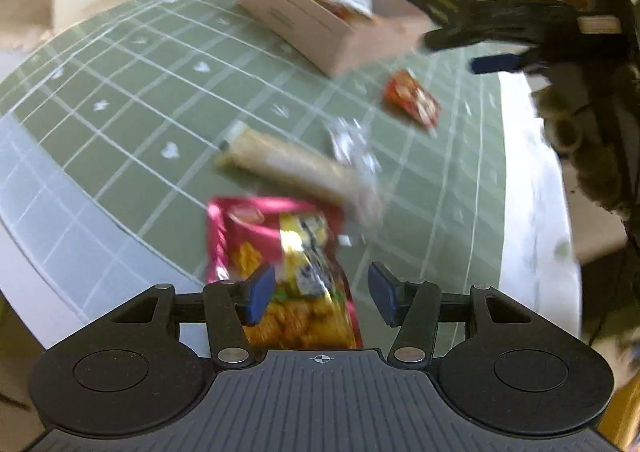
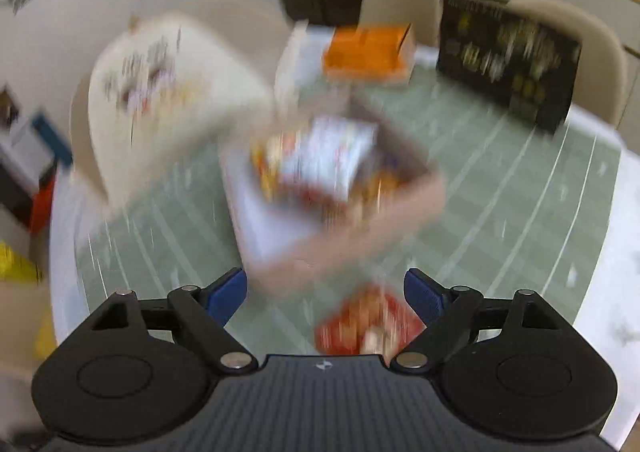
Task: Organize snacks
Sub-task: 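Lift pastry and white packet and carry them toward the pink box, then grasp long clear rice-cake stick with left tool while right grasps red salted-egg bag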
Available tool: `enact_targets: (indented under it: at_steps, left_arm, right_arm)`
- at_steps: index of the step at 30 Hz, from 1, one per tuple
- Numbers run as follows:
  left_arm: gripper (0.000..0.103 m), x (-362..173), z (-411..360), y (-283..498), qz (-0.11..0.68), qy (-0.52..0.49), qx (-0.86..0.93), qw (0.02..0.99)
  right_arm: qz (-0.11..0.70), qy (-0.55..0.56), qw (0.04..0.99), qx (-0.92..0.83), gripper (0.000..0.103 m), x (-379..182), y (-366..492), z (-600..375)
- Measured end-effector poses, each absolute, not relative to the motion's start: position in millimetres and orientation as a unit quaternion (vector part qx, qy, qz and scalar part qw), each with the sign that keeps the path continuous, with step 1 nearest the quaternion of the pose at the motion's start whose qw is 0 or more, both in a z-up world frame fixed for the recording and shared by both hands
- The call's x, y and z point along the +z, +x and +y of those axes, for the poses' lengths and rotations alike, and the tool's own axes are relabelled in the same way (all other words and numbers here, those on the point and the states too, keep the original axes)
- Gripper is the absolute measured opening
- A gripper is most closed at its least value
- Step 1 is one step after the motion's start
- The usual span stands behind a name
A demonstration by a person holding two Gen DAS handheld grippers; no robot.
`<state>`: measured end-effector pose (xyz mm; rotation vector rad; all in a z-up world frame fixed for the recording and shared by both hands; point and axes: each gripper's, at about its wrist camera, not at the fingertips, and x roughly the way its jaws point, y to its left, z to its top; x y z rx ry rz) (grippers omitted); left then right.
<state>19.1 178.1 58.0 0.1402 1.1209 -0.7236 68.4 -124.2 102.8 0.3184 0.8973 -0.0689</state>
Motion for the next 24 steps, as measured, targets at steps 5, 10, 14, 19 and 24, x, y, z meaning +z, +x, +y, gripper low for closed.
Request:
enact_targets:
  at_steps: [5,10,14,19,24]
  left_arm:
    - [0.059,40.8,153.0,-0.5,0.472,0.206,-0.336,0.788]
    - [0.066,37.5,175.9,36.3,0.467,0.217,-0.32,0.795]
    - [0.06,41.6,193.8,75.9,0.46,0.199,-0.303,0.811]
    - [0.057,51.0,210.6,105.7,0.468,0.165,-0.318,0.808]
    - [0.057,47.4,210.4,123.8,0.483,0.137,-0.358,0.787]
  right_arm:
    - [0.458,0.113,0.882,0.0,0.086,58.2,27.2,-75.7]
    - [0.467,0.103,0.877,0.043,0.086,47.6,4.6,-38.9]
    - [0.464,0.067,0.882,0.038,0.086,48.5,12.5,-9.5]
    - [0.47,0.06,0.88,0.032,0.063,46.5,47.1,23.6]
    - [0.499,0.074,0.863,0.027,0.028,35.8,72.2,44.7]
